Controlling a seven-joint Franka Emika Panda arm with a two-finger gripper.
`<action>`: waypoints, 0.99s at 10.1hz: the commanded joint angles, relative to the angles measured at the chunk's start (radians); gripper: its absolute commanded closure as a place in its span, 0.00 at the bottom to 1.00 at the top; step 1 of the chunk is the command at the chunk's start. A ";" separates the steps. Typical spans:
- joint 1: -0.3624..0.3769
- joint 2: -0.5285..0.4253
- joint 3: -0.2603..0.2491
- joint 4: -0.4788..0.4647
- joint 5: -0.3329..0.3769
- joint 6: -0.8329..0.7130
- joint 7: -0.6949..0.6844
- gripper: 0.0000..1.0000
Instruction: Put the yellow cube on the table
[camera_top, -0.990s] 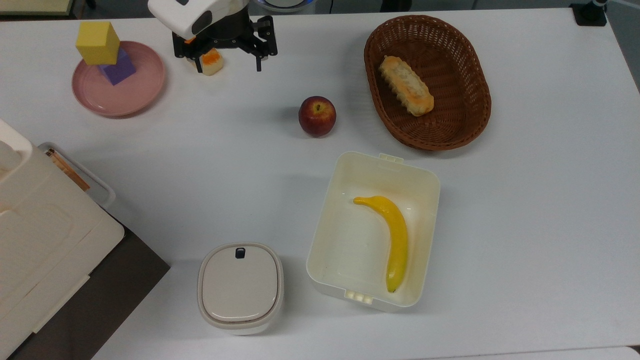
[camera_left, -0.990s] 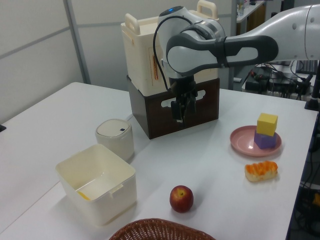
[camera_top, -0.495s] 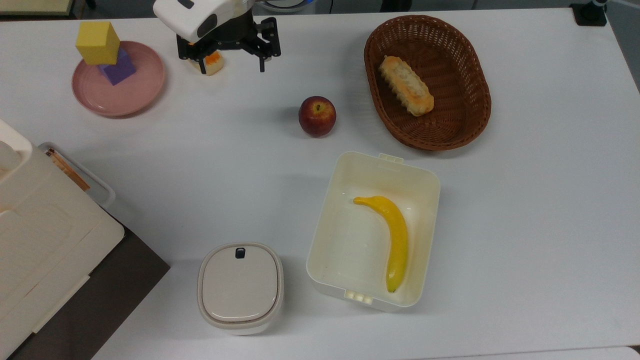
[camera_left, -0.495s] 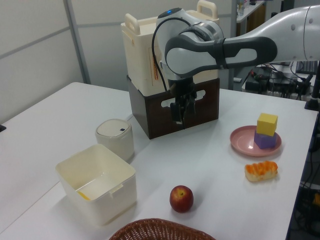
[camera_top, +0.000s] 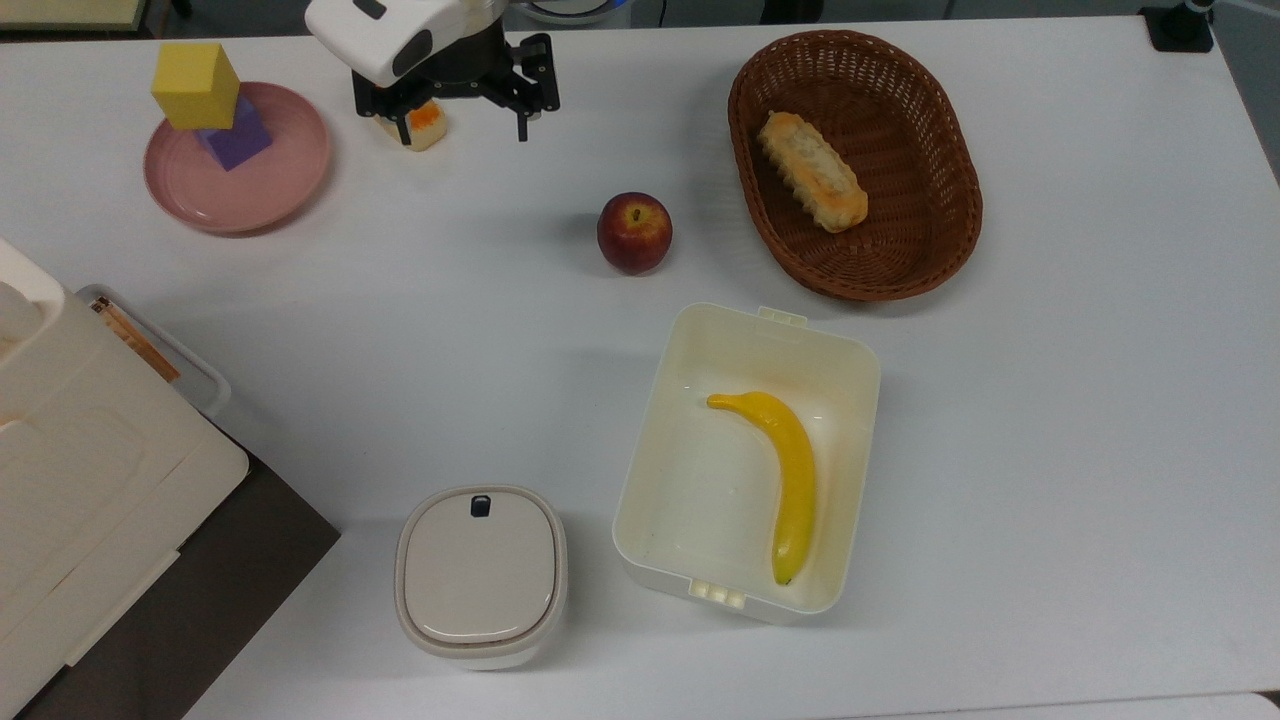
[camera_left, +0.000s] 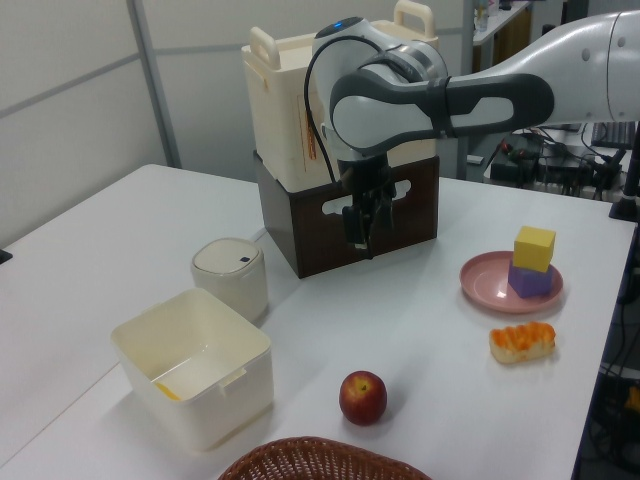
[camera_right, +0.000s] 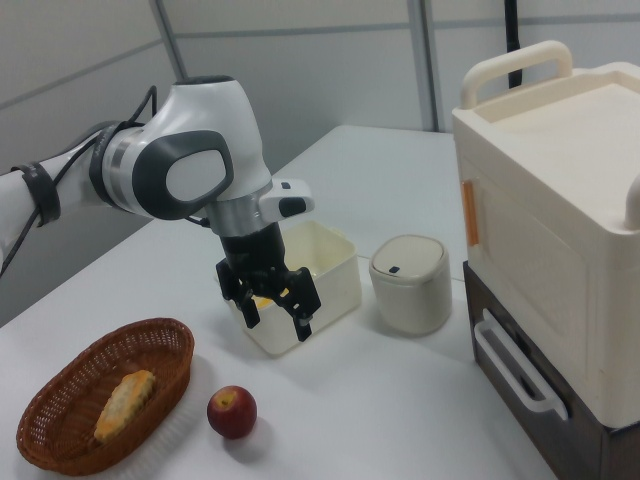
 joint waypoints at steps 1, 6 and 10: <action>-0.023 -0.025 -0.022 0.015 -0.004 -0.049 -0.012 0.00; -0.219 -0.046 -0.024 0.013 -0.007 -0.125 -0.227 0.00; -0.415 -0.014 -0.024 0.003 -0.012 -0.139 -0.444 0.00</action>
